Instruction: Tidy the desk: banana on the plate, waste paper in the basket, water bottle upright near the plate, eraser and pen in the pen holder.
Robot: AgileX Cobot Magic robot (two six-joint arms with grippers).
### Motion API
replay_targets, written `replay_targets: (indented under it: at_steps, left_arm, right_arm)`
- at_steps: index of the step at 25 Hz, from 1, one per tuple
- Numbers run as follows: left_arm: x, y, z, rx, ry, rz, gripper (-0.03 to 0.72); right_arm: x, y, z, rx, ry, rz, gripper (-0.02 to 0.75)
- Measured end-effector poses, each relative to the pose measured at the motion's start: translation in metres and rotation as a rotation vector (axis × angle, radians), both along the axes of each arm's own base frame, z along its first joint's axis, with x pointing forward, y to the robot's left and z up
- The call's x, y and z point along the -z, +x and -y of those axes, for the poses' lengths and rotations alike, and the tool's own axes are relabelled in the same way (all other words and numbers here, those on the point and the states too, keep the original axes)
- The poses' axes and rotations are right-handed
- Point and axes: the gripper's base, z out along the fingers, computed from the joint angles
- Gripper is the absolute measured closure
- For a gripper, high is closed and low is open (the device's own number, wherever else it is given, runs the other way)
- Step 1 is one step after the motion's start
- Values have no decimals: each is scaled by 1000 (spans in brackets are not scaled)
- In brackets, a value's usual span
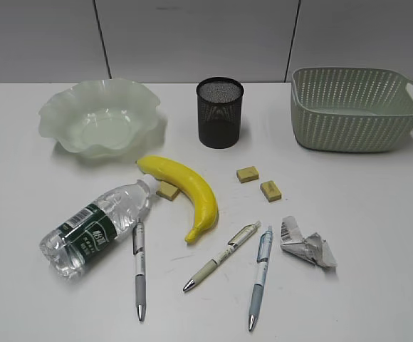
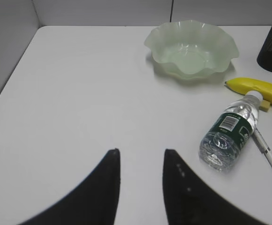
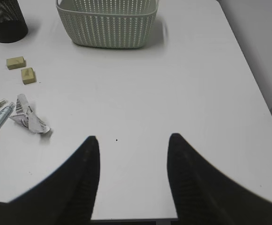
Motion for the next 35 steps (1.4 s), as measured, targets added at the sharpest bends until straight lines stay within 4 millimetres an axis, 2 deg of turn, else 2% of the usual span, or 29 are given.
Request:
replay_targets:
  at_steps: [35]
  left_arm:
    - [0, 0, 0, 0, 0, 0, 450]
  right_arm:
    - [0, 0, 0, 0, 0, 0, 356]
